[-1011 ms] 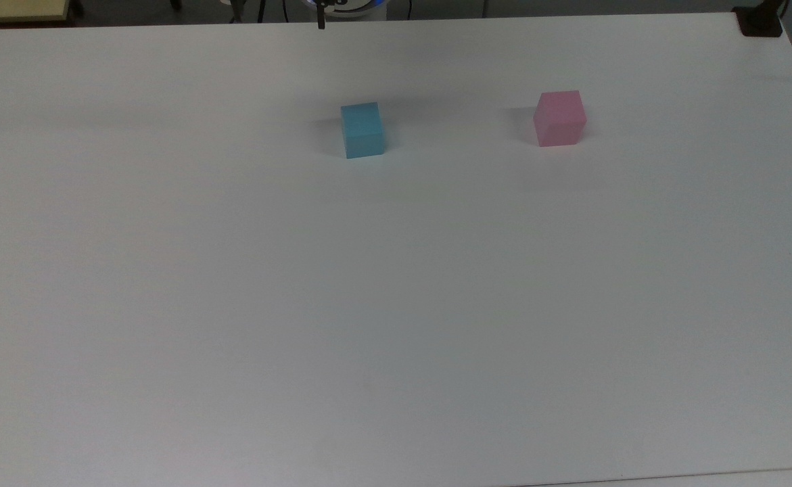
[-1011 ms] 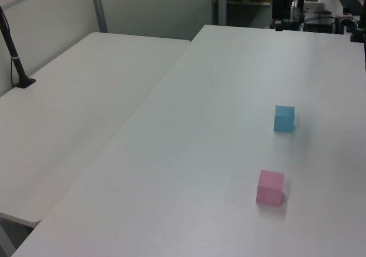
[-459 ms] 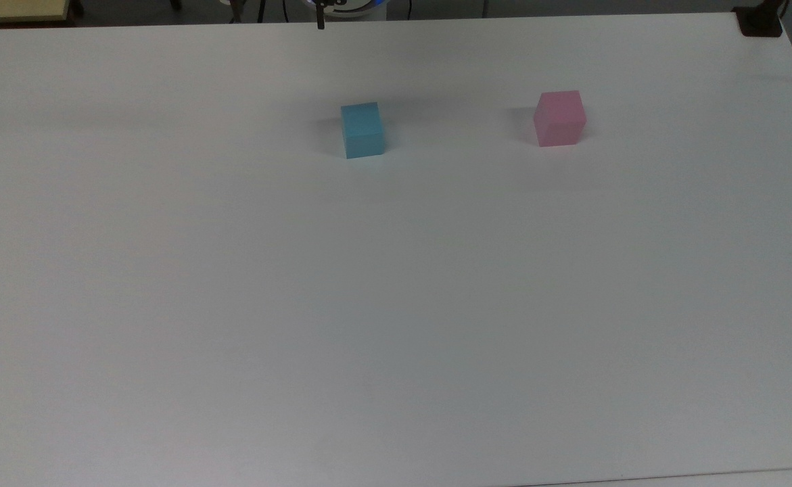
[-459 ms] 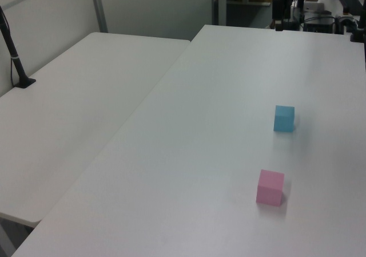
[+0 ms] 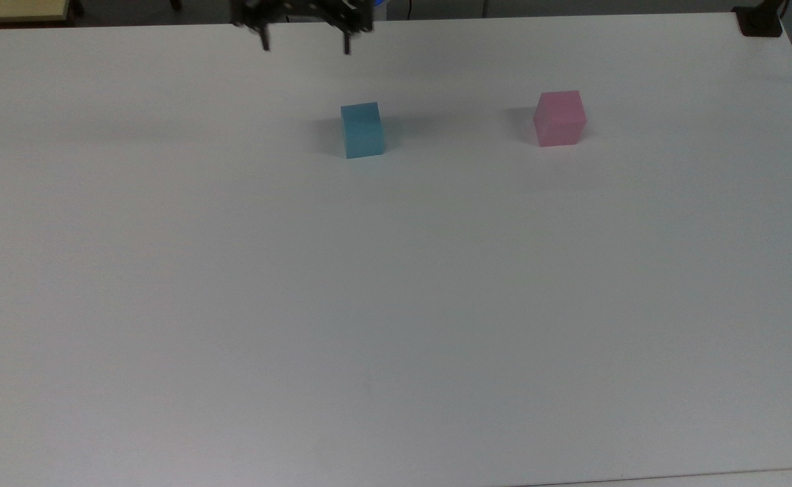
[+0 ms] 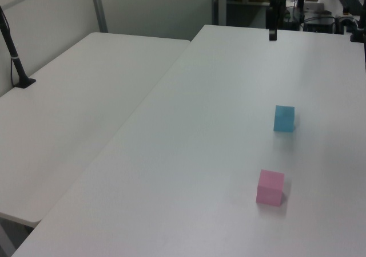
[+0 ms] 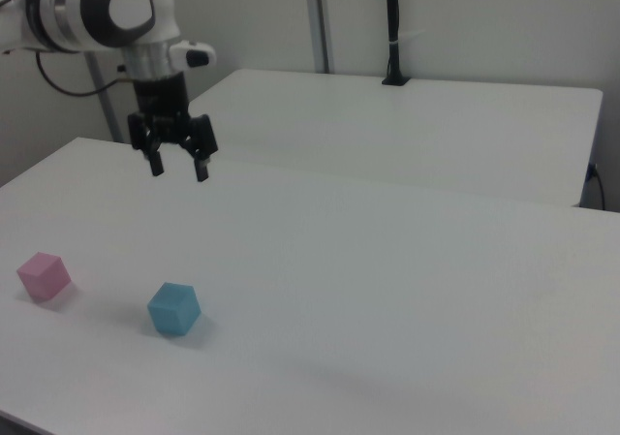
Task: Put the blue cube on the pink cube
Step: 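Lower the open gripper over the light-blue cube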
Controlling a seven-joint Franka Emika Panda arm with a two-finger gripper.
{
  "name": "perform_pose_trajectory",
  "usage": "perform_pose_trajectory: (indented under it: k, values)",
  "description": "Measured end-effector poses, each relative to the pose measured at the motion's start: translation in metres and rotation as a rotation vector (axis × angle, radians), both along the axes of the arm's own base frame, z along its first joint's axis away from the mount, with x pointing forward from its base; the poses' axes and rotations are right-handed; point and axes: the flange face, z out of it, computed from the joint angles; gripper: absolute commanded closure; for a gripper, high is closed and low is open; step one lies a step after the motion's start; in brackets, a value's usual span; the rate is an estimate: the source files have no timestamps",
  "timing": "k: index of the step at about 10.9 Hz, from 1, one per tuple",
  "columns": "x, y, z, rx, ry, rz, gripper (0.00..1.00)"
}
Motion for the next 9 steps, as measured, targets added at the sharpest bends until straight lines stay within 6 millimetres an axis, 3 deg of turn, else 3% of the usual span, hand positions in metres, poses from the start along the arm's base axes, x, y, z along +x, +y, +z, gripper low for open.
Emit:
perform_pose_trajectory:
  k: [2, 5, 9]
  values:
    - [0.010, 0.039, -0.034, -0.011, 0.056, 0.056, 0.00]
    - [0.004, 0.044, -0.086, -0.016, 0.132, 0.094, 0.00]
    - [-0.019, 0.053, -0.165, -0.031, 0.186, 0.142, 0.00]
